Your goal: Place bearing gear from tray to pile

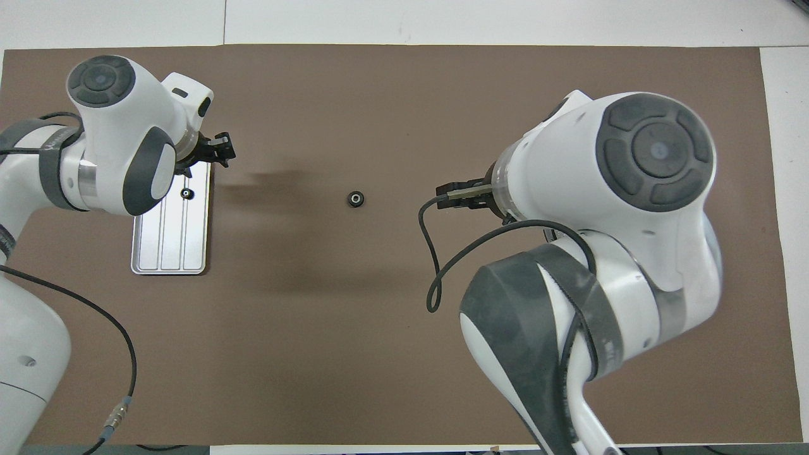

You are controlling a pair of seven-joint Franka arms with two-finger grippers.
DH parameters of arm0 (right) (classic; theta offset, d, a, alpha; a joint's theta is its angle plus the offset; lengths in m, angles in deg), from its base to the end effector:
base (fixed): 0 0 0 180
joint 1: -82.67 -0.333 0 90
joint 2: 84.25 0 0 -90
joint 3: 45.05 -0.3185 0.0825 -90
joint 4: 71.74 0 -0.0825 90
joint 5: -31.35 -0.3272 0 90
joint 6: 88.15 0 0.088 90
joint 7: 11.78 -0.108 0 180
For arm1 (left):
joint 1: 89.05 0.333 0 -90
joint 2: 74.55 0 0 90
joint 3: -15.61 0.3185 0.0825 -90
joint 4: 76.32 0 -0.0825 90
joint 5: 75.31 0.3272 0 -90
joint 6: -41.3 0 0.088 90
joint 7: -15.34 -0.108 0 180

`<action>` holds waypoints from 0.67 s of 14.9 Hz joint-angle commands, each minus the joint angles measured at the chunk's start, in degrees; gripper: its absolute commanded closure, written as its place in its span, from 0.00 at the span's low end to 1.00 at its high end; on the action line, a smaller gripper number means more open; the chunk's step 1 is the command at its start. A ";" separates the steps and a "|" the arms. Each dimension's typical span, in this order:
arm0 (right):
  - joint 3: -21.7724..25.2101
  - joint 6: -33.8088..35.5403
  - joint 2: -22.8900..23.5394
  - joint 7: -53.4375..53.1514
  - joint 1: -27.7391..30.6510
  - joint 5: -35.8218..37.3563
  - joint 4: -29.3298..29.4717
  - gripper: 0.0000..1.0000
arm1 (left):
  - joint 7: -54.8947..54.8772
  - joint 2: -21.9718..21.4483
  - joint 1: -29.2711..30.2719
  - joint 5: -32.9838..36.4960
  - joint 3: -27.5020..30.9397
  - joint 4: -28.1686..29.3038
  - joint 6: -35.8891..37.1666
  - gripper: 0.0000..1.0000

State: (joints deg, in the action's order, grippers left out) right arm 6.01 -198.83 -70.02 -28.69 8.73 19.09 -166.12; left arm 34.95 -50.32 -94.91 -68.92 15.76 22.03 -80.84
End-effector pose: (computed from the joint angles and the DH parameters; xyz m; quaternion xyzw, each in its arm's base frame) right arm 0.4998 0.2801 0.5375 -0.9972 -0.0345 -0.0593 0.0287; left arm 0.6108 -0.0563 0.3745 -0.9947 -0.0911 -0.0067 0.0473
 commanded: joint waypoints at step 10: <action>3.78 -6.74 13.62 5.84 -6.75 -14.70 0.07 0.01 | -6.42 -5.33 2.87 0.12 -0.85 13.97 -9.69 0.44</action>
State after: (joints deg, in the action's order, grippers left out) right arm 7.59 -203.89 -58.87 -23.70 3.09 8.17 -166.10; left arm 29.64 -53.20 -93.10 -68.93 15.61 32.87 -89.07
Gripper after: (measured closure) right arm 0.000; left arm 0.396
